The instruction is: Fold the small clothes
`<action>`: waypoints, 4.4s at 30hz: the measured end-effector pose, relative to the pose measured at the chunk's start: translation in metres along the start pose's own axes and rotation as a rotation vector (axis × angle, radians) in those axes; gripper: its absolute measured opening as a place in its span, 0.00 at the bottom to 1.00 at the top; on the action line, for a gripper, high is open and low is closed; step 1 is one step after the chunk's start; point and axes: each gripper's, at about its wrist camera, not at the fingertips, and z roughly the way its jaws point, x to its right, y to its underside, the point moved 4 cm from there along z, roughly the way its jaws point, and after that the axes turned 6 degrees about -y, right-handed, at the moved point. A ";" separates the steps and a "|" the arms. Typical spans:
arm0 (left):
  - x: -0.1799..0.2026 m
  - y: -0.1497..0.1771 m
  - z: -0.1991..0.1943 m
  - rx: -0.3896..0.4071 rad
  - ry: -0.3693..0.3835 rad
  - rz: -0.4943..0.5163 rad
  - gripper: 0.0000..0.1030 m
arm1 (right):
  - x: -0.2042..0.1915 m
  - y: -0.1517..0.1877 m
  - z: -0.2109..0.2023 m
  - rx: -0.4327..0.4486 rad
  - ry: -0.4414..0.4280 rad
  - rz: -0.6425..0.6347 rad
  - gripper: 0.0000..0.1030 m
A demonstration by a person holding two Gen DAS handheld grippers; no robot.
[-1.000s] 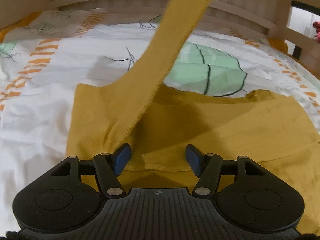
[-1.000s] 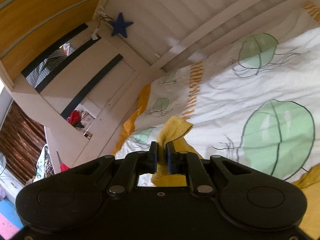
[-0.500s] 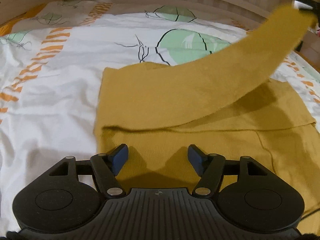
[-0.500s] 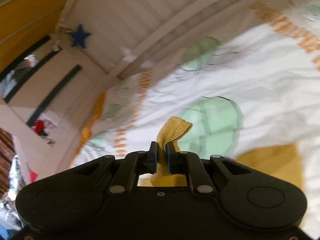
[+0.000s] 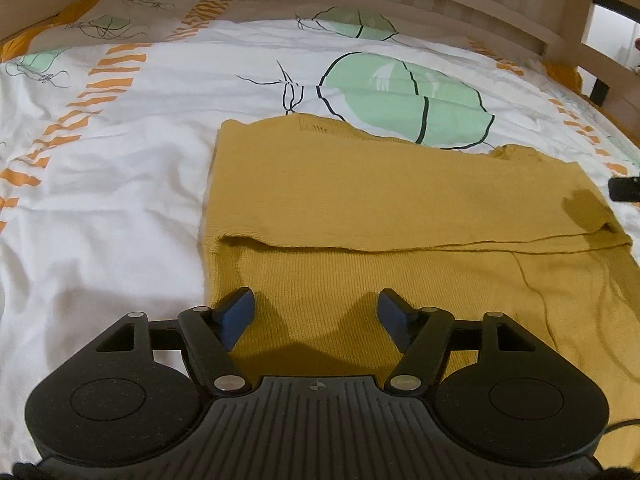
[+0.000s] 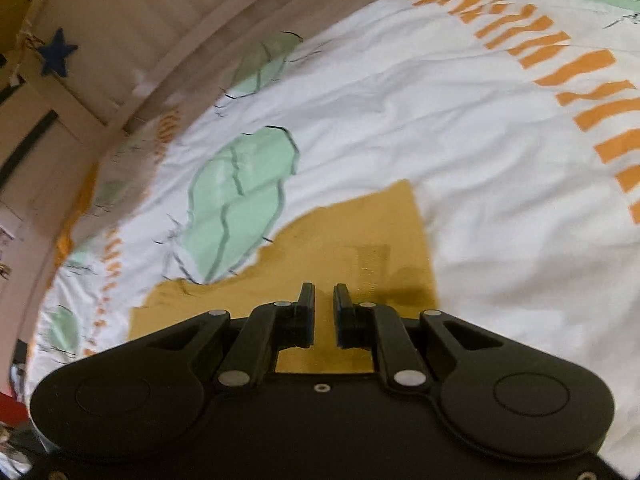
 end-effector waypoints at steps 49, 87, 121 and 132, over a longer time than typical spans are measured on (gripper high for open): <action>0.005 0.000 0.006 -0.011 0.001 0.003 0.79 | 0.001 0.019 0.009 0.107 0.291 -0.279 0.59; 0.009 -0.004 0.002 -0.034 -0.013 -0.051 0.87 | 0.009 0.015 0.021 0.100 0.461 -0.353 0.90; -0.020 0.101 -0.177 0.020 -0.016 -0.134 0.84 | -0.029 0.190 -0.149 -0.078 0.162 -0.241 1.00; -0.035 0.143 -0.176 -0.038 -0.053 -0.136 0.84 | -0.025 0.221 -0.157 -0.118 0.164 -0.196 1.00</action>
